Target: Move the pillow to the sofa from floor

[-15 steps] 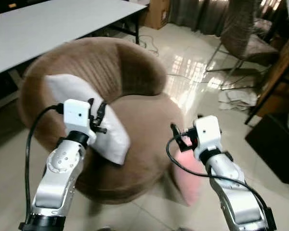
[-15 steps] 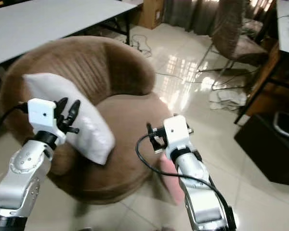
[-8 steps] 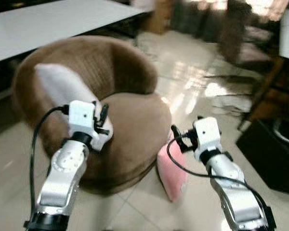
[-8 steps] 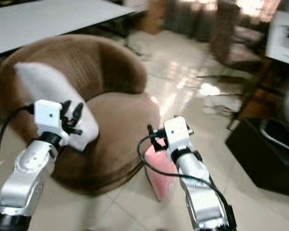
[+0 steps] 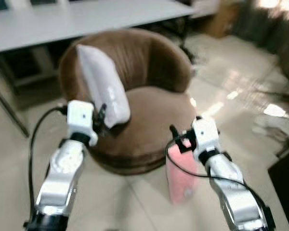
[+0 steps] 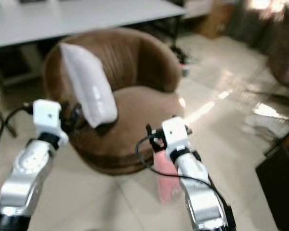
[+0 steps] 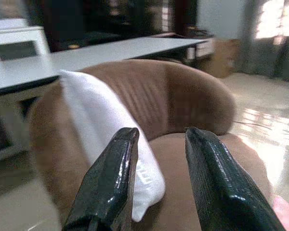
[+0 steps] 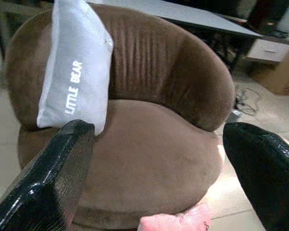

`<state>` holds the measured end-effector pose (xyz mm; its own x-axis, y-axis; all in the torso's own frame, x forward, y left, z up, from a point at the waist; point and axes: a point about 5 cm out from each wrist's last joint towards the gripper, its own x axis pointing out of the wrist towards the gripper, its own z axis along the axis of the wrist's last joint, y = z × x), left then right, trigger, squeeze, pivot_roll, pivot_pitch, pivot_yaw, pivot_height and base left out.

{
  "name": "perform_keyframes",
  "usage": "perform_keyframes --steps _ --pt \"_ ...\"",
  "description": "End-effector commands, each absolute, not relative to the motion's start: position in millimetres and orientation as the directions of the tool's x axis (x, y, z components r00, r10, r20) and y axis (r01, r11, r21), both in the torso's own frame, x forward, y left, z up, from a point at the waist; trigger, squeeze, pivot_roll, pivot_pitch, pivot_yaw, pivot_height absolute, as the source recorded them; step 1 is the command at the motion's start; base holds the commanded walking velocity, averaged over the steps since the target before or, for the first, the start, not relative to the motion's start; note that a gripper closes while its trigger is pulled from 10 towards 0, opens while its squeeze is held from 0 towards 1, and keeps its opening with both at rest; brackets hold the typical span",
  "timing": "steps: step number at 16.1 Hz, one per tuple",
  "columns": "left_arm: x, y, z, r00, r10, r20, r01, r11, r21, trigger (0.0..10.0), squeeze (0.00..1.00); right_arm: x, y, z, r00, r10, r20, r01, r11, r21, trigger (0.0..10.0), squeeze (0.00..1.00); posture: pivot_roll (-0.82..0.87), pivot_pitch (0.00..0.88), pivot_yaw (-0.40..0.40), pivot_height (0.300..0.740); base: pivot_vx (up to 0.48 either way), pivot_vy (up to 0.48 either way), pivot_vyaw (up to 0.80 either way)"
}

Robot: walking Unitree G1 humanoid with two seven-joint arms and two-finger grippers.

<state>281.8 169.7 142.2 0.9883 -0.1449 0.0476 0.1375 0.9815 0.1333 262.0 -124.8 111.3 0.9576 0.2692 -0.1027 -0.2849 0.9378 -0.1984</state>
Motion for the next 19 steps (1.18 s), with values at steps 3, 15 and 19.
perform_keyframes --steps 3,15,19 --pt "283.6 163.1 141.9 0.985 -0.164 0.048 0.156 0.978 0.136 10.0 0.0 262.0 -132.1 111.5 0.962 0.255 -0.101 -0.271 0.939 -0.212 10.0 0.0 -0.05 0.017 0.017 0.74 0.0 -0.48 0.8" --pt "285.5 164.9 137.9 0.985 -0.165 0.051 0.156 0.977 0.145 10.0 0.0 261.8 -127.7 113.5 0.955 0.283 -0.085 -0.295 0.929 -0.223 10.0 0.0 -0.05 0.0 0.014 0.74 0.0 -0.48 0.8" --pt "285.5 165.3 137.7 0.985 -0.163 0.053 0.154 0.977 0.146 10.0 0.0 261.7 -127.2 114.2 0.953 0.29 -0.083 -0.302 0.927 -0.224 10.0 0.0 -0.05 0.0 0.012 0.74 0.0 -0.48 0.8"
